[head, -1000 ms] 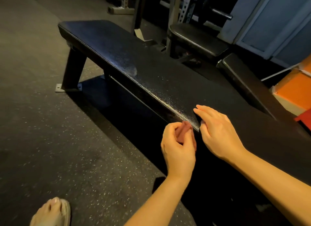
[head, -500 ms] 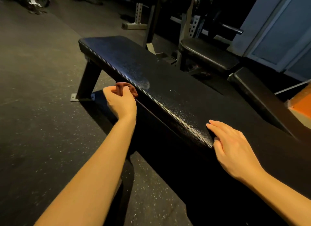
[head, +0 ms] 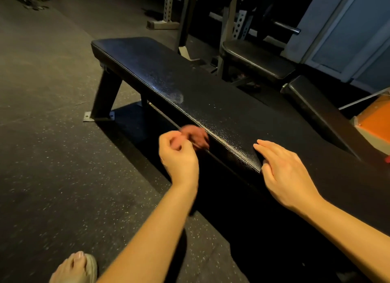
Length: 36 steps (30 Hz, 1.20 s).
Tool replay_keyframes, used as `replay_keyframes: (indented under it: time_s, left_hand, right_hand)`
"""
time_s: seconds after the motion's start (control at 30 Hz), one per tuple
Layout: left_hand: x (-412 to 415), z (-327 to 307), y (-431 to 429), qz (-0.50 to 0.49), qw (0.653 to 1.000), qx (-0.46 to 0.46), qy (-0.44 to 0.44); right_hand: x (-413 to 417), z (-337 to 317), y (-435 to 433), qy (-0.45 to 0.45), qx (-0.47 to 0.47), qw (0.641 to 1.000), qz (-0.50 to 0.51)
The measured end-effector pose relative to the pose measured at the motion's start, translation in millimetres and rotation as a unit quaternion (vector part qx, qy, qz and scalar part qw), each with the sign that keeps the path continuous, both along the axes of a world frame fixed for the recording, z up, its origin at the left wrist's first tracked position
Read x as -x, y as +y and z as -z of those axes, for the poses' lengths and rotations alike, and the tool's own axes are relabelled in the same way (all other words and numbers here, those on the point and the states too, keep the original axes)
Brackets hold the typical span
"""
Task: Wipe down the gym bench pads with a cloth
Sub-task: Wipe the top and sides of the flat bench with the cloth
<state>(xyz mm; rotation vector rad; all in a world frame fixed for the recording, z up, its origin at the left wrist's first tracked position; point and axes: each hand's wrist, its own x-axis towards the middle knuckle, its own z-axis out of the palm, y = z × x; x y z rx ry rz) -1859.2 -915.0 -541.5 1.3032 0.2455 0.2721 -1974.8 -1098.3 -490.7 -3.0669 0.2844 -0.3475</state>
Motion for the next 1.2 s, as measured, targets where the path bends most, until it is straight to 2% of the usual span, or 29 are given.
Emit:
replay_keyframes:
  time_s: [0.1, 0.23, 0.37, 0.4, 0.5, 0.6, 0.7, 0.8, 0.87, 0.9, 0.97, 1.03, 1.1, 1.2]
  left_hand:
    - [-25.6, -12.6, 5.2, 0.030, 0.999, 0.018, 0.035]
    - [51.8, -7.8, -33.9, 0.086, 0.994, 0.016, -0.060]
    - [123.4, 4.4, -49.1, 0.236, 0.969, -0.002, -0.078]
    - [115.4, 9.5, -45.5, 0.227, 0.972, 0.002, -0.067]
    - [51.3, 15.2, -20.1, 0.069, 0.996, -0.027, -0.039]
    - [23.8, 3.9, -11.2, 0.048, 0.998, -0.030, -0.034]
    - [67.9, 12.0, -40.0, 0.112, 0.993, -0.004, -0.042]
    - [130.9, 24.1, -58.4, 0.248, 0.967, 0.004, -0.054]
    - [142.1, 21.0, -52.3, 0.289, 0.956, 0.027, -0.038]
    - [130.4, 19.4, -45.1, 0.260, 0.965, 0.026, -0.032]
    - [86.3, 15.2, -28.3, 0.139, 0.990, 0.001, -0.025]
    - [32.9, 12.1, -12.6, 0.059, 0.998, -0.018, -0.011]
    - [13.3, 1.7, -11.7, 0.049, 0.999, -0.010, -0.019]
    - [40.7, -6.0, -32.3, 0.061, 0.998, 0.016, -0.030]
  right_hand:
    - [1.7, -0.1, 1.6, 0.002, -0.001, 1.000, 0.002]
    - [1.5, -2.9, 1.4, 0.007, -0.010, 1.000, 0.001]
    - [1.0, -3.7, -0.3, 0.006, -0.032, 0.999, -0.001]
    - [1.6, -3.5, -1.1, 0.005, -0.038, 0.999, -0.005]
    - [2.5, -2.9, -4.3, 0.001, -0.053, 0.998, -0.015]
    - [2.5, -3.3, -3.3, -0.005, -0.055, 0.998, -0.019]
    - [1.6, -4.8, -3.9, 0.001, -0.063, 0.998, -0.014]
    - [1.5, -6.2, -7.4, -0.001, -0.103, 0.995, -0.014]
    - [2.6, -7.4, -10.4, 0.001, -0.125, 0.992, -0.018]
    - [3.3, -6.9, -11.4, 0.002, -0.130, 0.991, -0.022]
    - [4.4, -6.5, -12.5, 0.005, -0.131, 0.991, -0.026]
    - [3.8, -7.1, -11.6, 0.007, -0.127, 0.992, -0.023]
    - [4.1, -7.9, -10.2, 0.013, -0.126, 0.992, -0.018]
    - [2.5, -14.7, -11.3, 0.030, -0.146, 0.989, -0.018]
